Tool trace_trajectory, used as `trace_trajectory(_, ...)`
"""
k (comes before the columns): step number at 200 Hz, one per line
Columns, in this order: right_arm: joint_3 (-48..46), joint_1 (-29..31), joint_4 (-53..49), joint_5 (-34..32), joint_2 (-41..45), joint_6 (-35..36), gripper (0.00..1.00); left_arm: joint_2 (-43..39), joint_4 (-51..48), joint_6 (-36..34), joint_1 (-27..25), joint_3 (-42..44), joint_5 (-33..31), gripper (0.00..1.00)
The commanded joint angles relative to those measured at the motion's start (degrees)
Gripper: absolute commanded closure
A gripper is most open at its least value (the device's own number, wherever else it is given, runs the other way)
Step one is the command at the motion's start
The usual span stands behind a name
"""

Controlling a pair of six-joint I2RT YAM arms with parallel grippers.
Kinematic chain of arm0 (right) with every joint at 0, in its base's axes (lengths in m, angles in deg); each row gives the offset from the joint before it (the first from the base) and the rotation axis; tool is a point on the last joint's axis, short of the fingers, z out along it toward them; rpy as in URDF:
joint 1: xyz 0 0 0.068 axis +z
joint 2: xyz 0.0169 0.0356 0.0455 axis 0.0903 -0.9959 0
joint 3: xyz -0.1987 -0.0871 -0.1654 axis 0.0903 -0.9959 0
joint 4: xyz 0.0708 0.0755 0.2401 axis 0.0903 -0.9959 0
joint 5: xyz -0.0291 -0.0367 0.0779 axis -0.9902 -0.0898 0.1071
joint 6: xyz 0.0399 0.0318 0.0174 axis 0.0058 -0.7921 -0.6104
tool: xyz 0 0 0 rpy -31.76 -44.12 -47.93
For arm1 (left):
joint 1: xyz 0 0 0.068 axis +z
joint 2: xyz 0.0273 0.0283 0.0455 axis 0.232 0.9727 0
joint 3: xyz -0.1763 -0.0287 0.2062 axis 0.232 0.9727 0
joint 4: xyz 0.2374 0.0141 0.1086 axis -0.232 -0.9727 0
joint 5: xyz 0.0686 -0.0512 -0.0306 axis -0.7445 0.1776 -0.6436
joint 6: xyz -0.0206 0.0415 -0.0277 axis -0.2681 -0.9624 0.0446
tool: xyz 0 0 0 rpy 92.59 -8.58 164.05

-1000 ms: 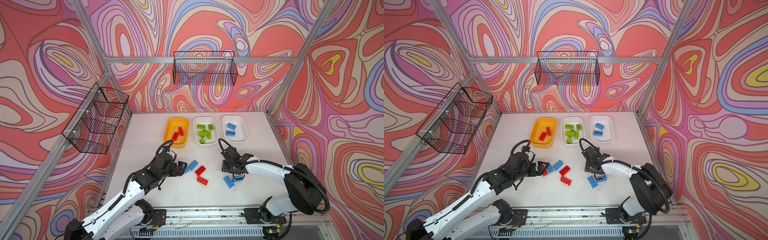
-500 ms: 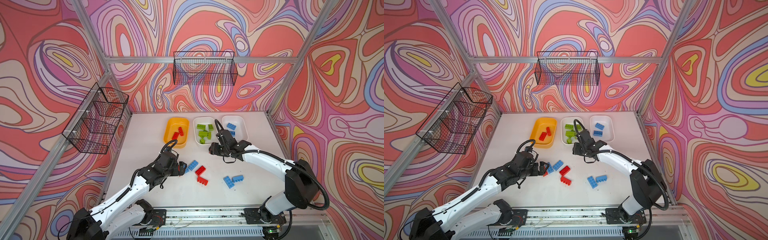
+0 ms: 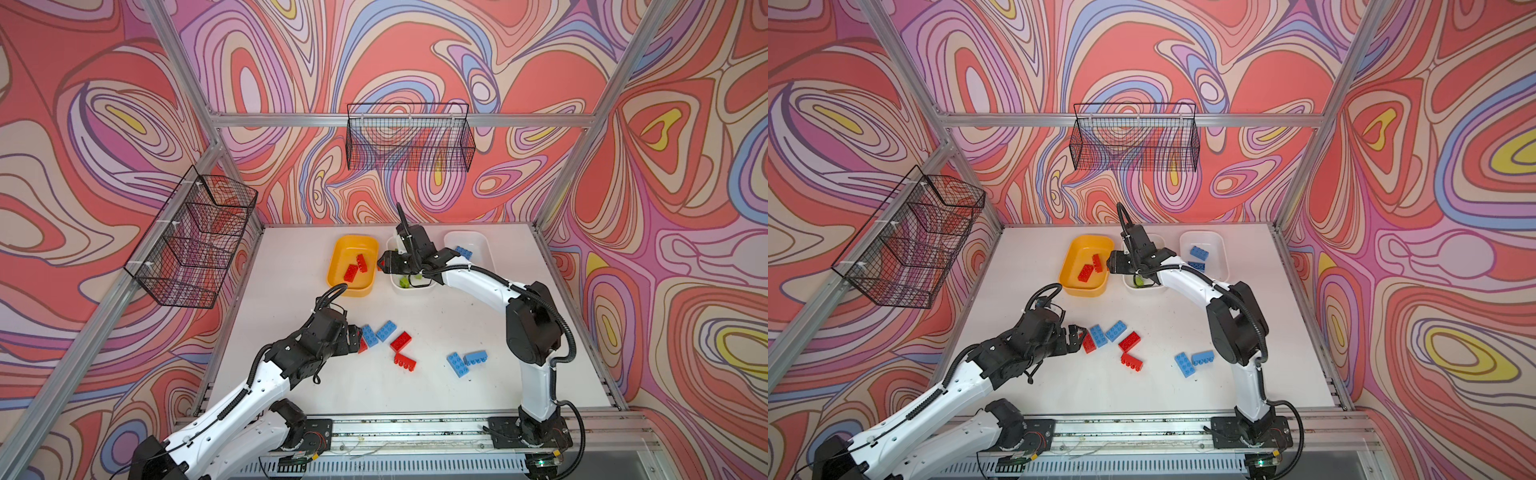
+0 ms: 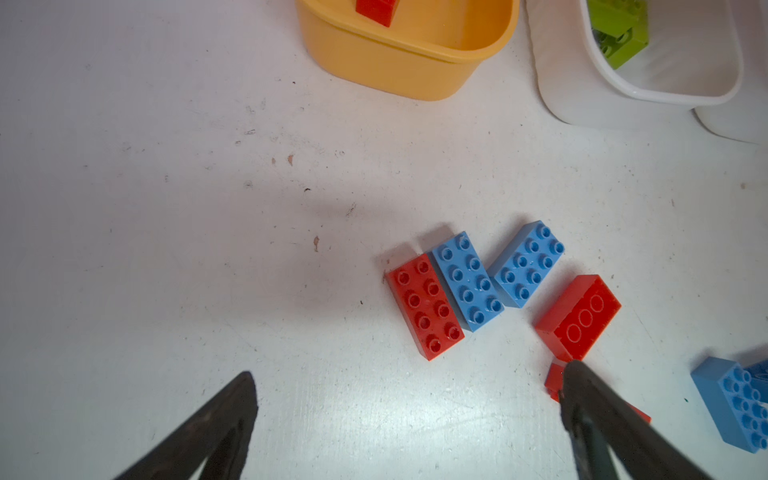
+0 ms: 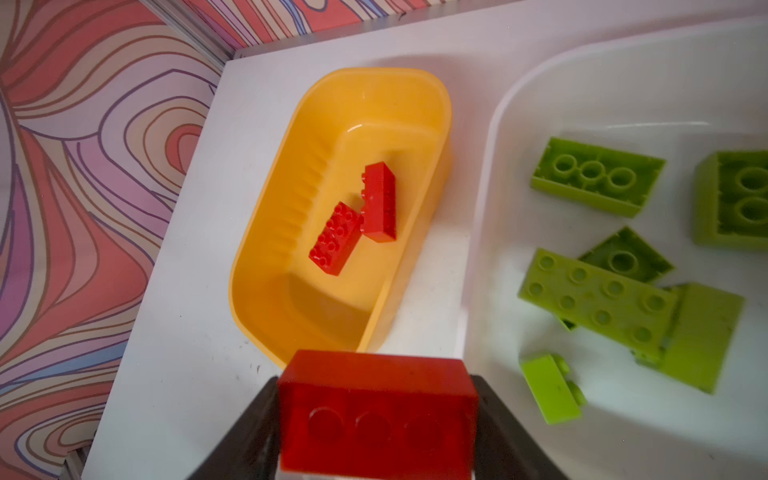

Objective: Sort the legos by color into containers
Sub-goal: 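Carry the red brick with the right gripper and drop it into the yellow tub, then raise the right gripper from the yellow tub while the left gripper grasps a red brick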

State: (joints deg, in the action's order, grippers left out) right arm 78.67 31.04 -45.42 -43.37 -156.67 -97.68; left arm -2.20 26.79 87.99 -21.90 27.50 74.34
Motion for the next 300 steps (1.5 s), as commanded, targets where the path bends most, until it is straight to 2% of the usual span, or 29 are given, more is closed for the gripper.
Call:
trace_trajectory(1,6.26,0.76,2.37,3.43,-4.05,3.84,0.61,-1.15,-4.76,2.01,-0.20,-0.62,-3.03,0.00)
trace_trajectory(61,27.81,2.73,-1.43,7.06,-21.60,5.38,0.60,-0.39,-4.39,1.89,-0.20,-1.59,-4.22,0.00)
trace_trajectory(94,39.48,3.34,-3.69,7.26,-29.47,5.42,0.57,2.91,-2.46,0.81,-0.15,-3.39,-3.63,0.00)
trace_trajectory(114,41.72,3.37,-3.50,7.38,-31.10,5.09,0.46,5.06,-2.29,0.79,-0.11,-4.31,-3.35,0.00)
trace_trajectory(137,41.00,3.34,-3.00,7.35,-29.78,5.22,0.20,5.70,-2.04,1.45,-0.16,-3.66,-3.05,0.00)
trace_trajectory(151,39.12,3.33,-2.53,7.51,-27.27,5.63,0.13,5.35,-2.75,2.01,-0.15,-3.52,-3.32,0.00)
trace_trajectory(210,25.17,3.32,-0.04,6.05,-12.49,6.11,0.05,4.93,-4.22,2.70,-0.13,-2.97,-2.21,0.00)
trace_trajectory(225,18.54,3.33,0.98,5.23,-7.55,5.75,0.02,6.29,-4.80,3.61,-0.13,-2.80,-1.11,0.00)
trace_trajectory(266,-4.06,3.32,5.40,0.39,8.76,4.20,0.02,11.08,-3.99,7.23,-0.11,-1.59,1.24,0.01)
trace_trajectory(300,-18.19,3.33,5.26,-3.47,20.95,4.12,0.02,15.14,-1.92,9.02,-0.50,-0.97,3.30,0.04)
